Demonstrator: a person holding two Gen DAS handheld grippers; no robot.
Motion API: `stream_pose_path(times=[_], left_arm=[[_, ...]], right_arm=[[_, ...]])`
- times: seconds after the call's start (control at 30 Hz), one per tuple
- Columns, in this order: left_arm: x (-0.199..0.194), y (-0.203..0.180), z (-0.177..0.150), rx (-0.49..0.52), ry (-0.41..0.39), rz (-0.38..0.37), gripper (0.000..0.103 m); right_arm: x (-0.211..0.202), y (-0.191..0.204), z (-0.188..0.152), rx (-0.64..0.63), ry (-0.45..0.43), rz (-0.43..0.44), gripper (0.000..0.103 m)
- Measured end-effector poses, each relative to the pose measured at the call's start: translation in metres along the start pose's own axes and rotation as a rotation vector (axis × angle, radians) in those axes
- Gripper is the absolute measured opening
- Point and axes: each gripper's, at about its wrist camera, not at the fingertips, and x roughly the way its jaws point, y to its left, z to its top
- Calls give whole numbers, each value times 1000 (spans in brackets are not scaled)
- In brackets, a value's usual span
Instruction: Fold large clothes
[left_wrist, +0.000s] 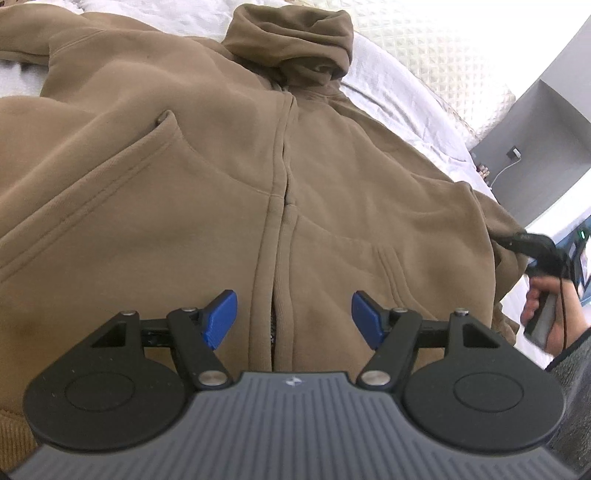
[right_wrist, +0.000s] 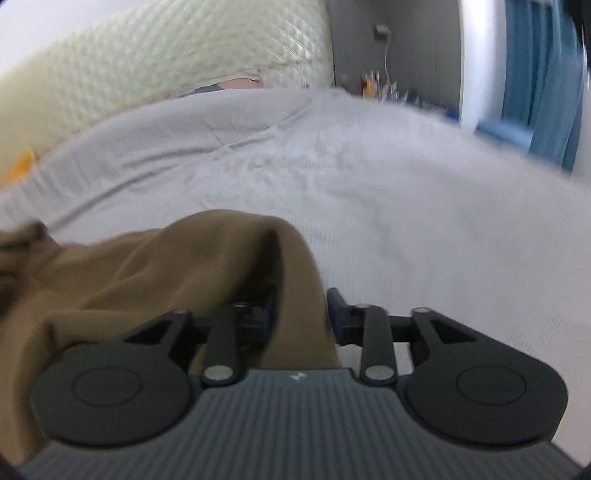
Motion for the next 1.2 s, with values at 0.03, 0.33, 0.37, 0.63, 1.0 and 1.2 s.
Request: stream_pose_path(times=[0.03,0.33,0.37,0.63,1.0,1.2], left_arm=[[0,0,0,-4,0,0,73],[-7,-3,-2,-16,-13,19,73],[-6,-4,-3,-16,-11,22,73],[-1,-11,-6,22,-9,47,73],[0,-11,-8,22,-14,51,73],[0,-13,-9,40,-19,62,73]], right_arm=[[-2,-8,-2,37,13,37,51],[-72,-80,-30,468,8,209,78],[-77,-90,-32,506,-16,172,78],[-43,-124,-63,656,151,35,71],[-4,-86,-37,452,221,81,11],[-27,-117,27,361,61,-58,9]])
